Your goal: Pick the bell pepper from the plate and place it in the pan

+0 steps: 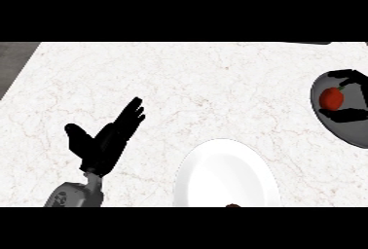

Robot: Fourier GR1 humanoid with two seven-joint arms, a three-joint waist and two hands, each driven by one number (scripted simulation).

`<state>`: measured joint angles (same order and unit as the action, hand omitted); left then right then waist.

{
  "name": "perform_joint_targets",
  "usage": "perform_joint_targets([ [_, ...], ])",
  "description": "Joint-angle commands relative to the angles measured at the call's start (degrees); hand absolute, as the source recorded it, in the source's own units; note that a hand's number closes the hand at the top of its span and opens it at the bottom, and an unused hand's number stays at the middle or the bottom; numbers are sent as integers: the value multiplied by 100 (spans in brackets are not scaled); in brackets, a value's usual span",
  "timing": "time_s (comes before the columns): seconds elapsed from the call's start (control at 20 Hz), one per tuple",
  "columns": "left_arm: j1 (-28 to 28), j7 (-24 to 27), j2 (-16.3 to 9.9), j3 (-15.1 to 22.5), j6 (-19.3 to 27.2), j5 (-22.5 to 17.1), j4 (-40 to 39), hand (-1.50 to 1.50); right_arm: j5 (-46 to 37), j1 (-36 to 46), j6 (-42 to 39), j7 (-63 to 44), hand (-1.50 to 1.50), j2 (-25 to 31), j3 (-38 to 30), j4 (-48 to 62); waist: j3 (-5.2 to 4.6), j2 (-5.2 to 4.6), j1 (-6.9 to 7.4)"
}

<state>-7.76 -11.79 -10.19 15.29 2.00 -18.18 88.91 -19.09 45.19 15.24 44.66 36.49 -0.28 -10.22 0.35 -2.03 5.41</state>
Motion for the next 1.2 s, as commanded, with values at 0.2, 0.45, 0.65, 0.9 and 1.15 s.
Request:
perform_joint_targets([
  [0.2,76,89,-7,-41,-36,28,-73,0,701,232,-1264,640,-150,-132,-682,249,24,-13,-70],
  [0.45,172,164,50,49,8,152,-144,0,1186,346,-2331,570,-150,91,-1155,490,20,-16,-72],
  [0.65,102,5,-35,-124,-29,-9,-19,0,1280,263,-3377,286,-150,489,-1242,743,21,-14,-56],
  [0.9,123,229,60,-72,-26,102,-188,0,1147,17,-4373,542,-150,827,-1099,658,25,-31,-128],
  [1.15,48,61,-15,-195,-39,-9,-105,0,1089,-314,-5300,819,-150,1231,-1008,464,44,-7,-237],
])
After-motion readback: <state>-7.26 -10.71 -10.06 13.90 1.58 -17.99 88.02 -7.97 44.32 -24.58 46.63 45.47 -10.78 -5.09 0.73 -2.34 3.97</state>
